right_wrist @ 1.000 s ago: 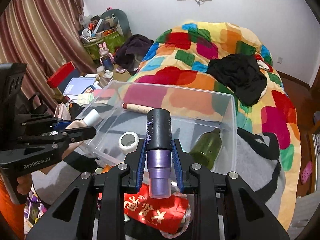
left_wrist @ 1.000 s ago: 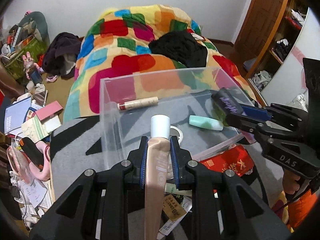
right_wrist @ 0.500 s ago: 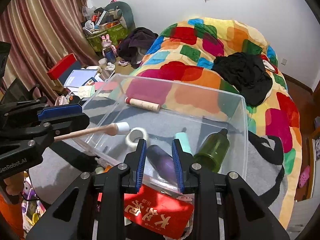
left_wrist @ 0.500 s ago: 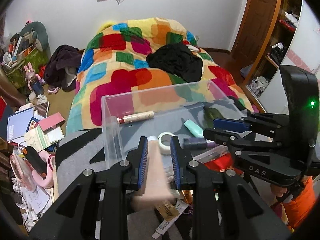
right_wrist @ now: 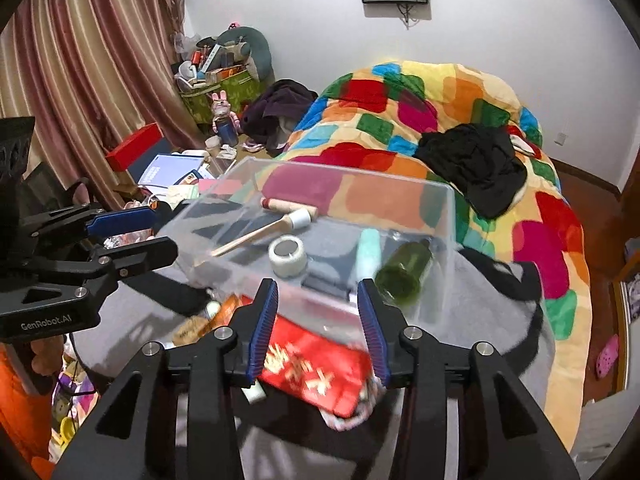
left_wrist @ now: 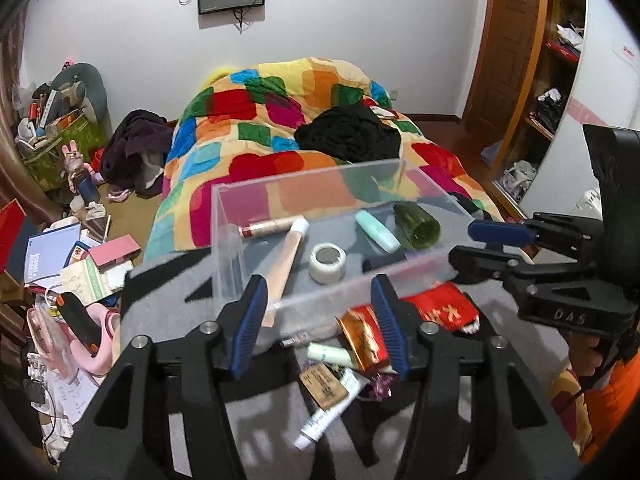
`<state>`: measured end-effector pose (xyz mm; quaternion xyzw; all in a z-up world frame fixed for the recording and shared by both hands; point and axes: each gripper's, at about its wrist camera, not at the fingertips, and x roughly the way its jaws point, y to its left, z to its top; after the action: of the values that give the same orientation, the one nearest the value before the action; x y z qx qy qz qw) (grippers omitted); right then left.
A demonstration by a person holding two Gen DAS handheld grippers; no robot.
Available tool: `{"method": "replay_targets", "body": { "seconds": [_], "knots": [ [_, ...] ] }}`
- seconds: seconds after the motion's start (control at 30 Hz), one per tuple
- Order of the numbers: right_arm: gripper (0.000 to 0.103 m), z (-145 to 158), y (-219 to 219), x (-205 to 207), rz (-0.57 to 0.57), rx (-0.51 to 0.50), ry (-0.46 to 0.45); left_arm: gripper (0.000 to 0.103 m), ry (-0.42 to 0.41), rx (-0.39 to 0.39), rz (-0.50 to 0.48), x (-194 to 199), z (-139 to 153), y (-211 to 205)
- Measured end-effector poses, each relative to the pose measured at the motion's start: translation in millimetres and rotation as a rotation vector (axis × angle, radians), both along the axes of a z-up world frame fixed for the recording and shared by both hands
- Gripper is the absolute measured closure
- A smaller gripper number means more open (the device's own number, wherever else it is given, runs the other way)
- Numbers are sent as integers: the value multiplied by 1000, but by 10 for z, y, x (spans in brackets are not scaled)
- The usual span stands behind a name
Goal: Organize objects
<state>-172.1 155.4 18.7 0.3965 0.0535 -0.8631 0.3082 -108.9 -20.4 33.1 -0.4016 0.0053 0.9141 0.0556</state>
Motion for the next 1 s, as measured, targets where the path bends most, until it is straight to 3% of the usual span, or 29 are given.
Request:
{"method": "replay_targets", "body": {
  "seconds": [0.13, 0.6, 0.73, 0.87, 1.0],
  "knots": [
    [59, -100, 178, 77, -32, 8, -15, 39, -28, 1, -28, 81, -160, 83],
    [57, -629, 555, -52, -197, 108, -80, 33, -171, 76, -123, -108, -688, 352],
    [57, -680, 487, -52, -170, 102, -101, 28, -207, 114, -137, -156, -770, 374],
    [57, -648, 426, 24, -144, 110, -79, 26, -192, 138, -116, -113, -767, 314],
    [57, -614, 431, 71, -106, 55, -105, 26, -172, 195, -102, 56, -683, 190]
  ]
}}
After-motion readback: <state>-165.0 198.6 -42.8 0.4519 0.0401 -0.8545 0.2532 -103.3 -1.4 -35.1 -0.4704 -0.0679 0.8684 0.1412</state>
